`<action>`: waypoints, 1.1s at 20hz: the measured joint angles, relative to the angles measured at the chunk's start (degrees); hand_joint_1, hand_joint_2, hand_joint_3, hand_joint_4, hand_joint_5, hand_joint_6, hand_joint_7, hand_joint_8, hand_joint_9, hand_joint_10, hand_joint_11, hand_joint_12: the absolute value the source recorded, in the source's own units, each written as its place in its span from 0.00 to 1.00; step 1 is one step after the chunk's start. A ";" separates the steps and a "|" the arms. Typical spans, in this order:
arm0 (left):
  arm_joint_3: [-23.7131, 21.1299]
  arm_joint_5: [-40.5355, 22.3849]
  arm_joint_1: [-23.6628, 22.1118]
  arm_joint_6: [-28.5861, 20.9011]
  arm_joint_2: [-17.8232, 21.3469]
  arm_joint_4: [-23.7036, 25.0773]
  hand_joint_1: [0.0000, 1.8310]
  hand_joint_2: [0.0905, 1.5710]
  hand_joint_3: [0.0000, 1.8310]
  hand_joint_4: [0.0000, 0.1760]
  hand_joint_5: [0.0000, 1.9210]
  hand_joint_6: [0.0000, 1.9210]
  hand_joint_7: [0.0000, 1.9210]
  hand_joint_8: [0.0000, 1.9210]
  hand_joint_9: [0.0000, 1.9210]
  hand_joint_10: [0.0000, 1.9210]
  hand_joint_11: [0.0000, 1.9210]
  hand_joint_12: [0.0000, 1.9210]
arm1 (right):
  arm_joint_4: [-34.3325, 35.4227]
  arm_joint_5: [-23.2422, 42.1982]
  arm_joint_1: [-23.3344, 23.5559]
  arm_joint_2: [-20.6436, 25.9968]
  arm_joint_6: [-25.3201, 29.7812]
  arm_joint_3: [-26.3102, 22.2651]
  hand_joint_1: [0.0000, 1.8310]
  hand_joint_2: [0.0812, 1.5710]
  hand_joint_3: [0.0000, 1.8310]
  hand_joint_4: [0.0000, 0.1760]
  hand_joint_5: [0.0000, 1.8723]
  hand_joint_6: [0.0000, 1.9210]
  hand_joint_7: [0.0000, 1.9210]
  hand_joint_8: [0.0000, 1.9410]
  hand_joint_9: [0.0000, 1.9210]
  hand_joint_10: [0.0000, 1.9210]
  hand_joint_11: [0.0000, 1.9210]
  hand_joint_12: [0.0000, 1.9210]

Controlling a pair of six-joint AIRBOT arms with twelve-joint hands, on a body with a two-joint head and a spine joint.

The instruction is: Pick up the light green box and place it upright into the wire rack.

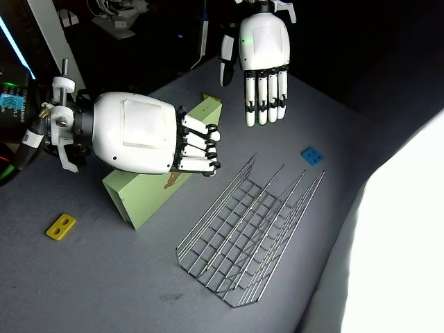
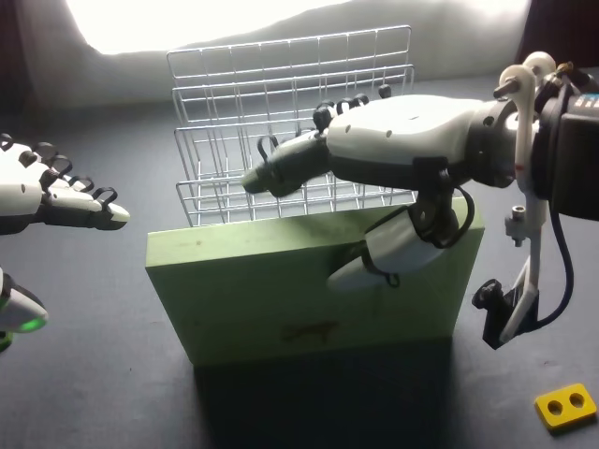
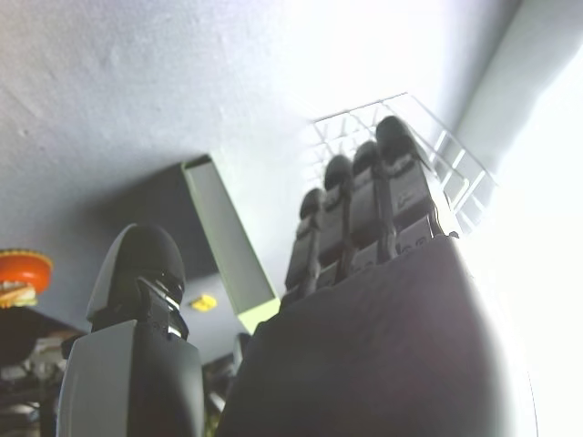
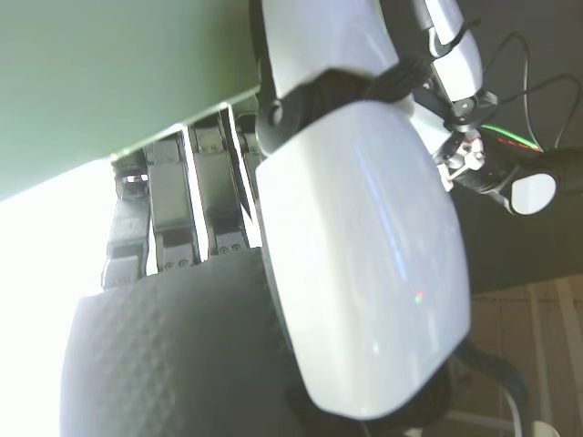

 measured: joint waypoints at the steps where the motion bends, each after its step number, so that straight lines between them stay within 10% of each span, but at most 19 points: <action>1: 0.00 0.02 0.00 0.00 0.00 0.00 0.26 0.77 0.00 0.28 0.01 0.00 0.05 0.00 0.03 0.00 0.00 0.18 | 0.00 -0.15 -0.22 0.00 0.00 0.13 0.63 0.63 0.00 0.00 0.31 0.09 0.40 0.04 0.28 0.40 0.02 0.83; 4: 0.00 0.00 0.00 0.00 -0.04 0.00 0.25 0.78 0.00 0.31 0.01 0.00 0.04 0.00 0.02 0.00 0.00 0.16 | 0.00 -0.13 -0.79 0.04 0.00 0.37 0.66 0.65 0.00 0.00 0.42 0.14 0.51 0.08 0.37 0.52 0.15 0.87; 5: 0.00 0.00 0.00 0.00 -0.07 0.00 0.26 0.78 0.00 0.30 0.01 0.00 0.03 0.00 0.02 0.00 0.00 0.17 | -0.02 -0.20 -0.79 0.04 0.00 0.52 0.65 0.74 0.00 0.00 0.43 0.61 0.46 0.61 0.35 0.70 0.22 0.98; 6: 0.00 0.02 0.00 0.00 -0.07 -0.04 0.26 0.78 0.00 0.34 0.01 0.00 0.04 0.00 0.02 0.00 0.00 0.19 | -0.04 -0.15 -0.79 0.04 -0.02 0.74 0.67 0.73 0.00 0.00 0.47 0.52 0.48 0.67 0.40 0.80 0.29 1.00; 22: -0.74 -1.27 -0.83 0.46 -0.35 -0.04 0.30 0.77 0.00 0.34 0.06 0.01 0.09 0.00 0.06 0.00 0.00 0.31 | 2.45 -4.35 7.28 2.10 0.00 0.74 0.74 0.73 0.00 0.00 0.45 0.53 0.47 0.61 0.41 0.77 0.32 0.95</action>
